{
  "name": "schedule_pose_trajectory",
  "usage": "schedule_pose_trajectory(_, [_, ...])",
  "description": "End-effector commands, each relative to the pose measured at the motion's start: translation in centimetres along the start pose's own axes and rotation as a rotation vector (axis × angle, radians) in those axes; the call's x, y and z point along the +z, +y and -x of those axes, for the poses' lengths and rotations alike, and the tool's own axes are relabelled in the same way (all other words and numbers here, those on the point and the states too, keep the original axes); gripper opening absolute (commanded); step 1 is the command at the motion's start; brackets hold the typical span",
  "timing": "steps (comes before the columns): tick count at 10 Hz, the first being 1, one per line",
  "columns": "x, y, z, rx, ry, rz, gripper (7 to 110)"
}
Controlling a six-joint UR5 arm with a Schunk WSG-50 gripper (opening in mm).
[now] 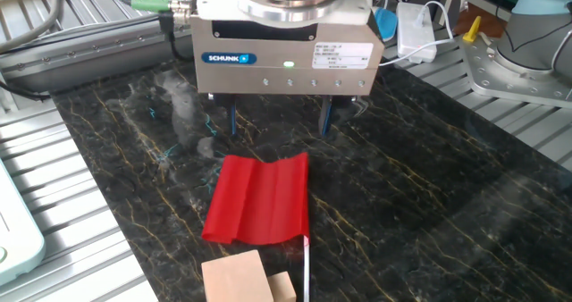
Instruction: Wave the flag
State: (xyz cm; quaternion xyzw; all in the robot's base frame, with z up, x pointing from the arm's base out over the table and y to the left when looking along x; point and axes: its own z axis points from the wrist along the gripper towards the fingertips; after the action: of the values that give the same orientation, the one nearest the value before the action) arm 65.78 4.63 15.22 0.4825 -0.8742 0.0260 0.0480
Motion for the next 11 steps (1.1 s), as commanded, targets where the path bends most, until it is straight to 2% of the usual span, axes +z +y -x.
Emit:
schedule_pose_trajectory(1, [0.0,1.8,0.7,0.084,-0.029,0.109,88])
schedule_pose_trajectory(2, [-0.1,2.5,1.1,0.101,-0.047,0.173,88])
schedule_pose_trajectory(3, [-0.1,1.1,1.0,0.097,-0.056,0.165,88])
schedule_pose_trajectory(4, [-0.2,-0.8,1.3,0.115,-0.079,0.132,88])
schedule_pose_trajectory(5, [-0.5,-2.3,1.8,0.133,-0.098,0.098,66])
schedule_pose_trajectory(8, [-1.5,-4.6,3.8,0.229,-0.132,0.029,66])
schedule_pose_trajectory(10, [-1.9,-4.8,5.4,0.262,-0.152,0.024,66])
schedule_pose_trajectory(11, [-2.1,-4.8,5.7,0.282,-0.145,0.019,22])
